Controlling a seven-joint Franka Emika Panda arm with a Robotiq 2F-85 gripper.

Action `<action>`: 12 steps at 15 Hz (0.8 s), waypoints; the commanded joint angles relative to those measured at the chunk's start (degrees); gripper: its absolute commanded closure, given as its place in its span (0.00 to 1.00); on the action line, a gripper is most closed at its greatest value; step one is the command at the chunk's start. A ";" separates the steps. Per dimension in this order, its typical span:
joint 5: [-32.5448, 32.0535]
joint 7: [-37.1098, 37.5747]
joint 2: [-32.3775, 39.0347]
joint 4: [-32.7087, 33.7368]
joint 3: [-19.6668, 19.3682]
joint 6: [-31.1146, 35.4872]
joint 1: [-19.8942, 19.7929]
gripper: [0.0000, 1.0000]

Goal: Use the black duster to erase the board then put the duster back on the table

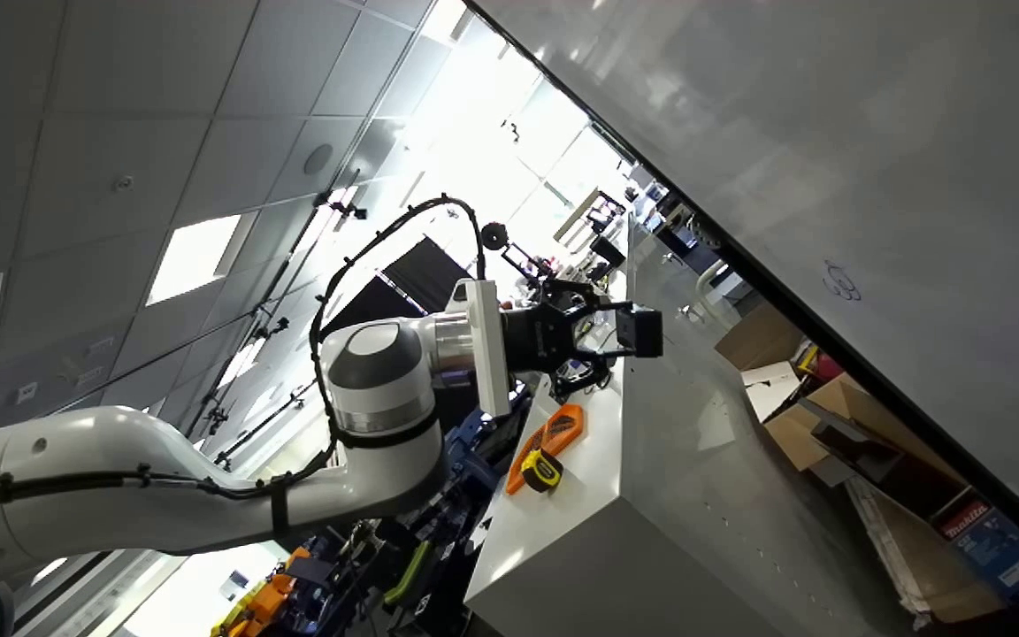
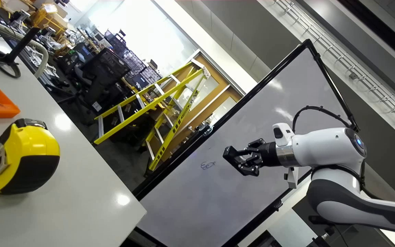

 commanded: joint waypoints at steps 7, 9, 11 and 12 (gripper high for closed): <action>-10.70 8.88 1.31 1.43 1.45 2.36 -2.64 0.71; -21.29 17.01 1.92 2.72 2.94 2.94 -4.22 0.71; -31.57 25.51 2.14 4.14 4.55 2.46 -5.34 0.71; -36.63 30.20 2.54 4.53 4.63 1.96 -5.06 0.71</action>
